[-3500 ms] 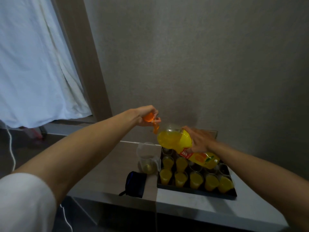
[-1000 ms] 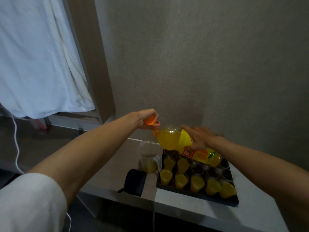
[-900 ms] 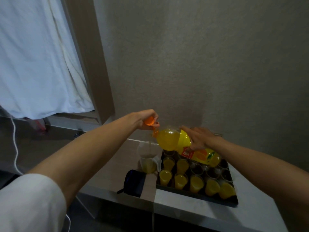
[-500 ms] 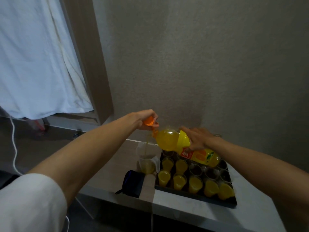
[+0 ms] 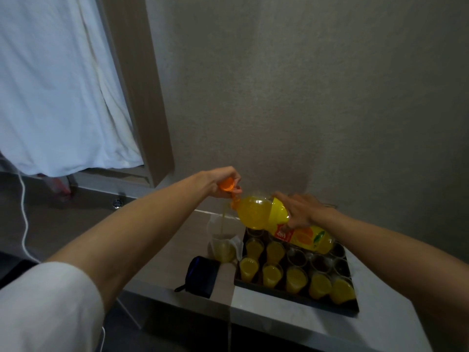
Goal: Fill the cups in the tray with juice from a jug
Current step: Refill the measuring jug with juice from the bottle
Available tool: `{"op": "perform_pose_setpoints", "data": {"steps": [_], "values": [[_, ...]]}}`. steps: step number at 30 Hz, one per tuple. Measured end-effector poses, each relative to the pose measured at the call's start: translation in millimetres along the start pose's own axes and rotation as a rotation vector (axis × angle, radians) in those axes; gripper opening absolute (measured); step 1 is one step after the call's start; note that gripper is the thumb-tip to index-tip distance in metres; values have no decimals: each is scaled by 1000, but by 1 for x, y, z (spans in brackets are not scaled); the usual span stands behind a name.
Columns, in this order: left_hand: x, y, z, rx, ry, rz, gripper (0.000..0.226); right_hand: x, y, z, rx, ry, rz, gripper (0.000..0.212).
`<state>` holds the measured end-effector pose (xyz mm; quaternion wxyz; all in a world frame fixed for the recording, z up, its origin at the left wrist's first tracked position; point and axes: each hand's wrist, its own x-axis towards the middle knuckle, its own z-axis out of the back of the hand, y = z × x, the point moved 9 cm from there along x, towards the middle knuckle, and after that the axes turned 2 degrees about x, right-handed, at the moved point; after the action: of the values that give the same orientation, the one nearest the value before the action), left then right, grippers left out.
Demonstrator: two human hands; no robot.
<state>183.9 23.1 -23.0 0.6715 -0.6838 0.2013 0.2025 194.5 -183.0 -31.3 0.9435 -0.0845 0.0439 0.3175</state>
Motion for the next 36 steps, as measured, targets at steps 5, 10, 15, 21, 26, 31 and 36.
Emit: {"op": "perform_pose_setpoints", "data": {"steps": [5,10,15,21,26,31,36], "values": [[-2,2,0,-34,-6,1,19,0,1,-1,-8,8,3,113],[-2,4,2,-40,-16,10,23,1,2,0,-11,17,3,113],[-5,1,0,-34,-3,-3,26,2,2,1,-5,27,1,114],[-3,-1,-1,-26,2,-3,26,1,1,3,4,36,-3,114],[-2,-3,-1,-28,4,-14,27,-1,1,5,12,42,-1,112],[-1,0,-1,-35,12,-4,24,-2,2,6,21,55,1,108],[3,-1,2,-31,8,-12,21,-1,1,6,22,54,0,108]]}}
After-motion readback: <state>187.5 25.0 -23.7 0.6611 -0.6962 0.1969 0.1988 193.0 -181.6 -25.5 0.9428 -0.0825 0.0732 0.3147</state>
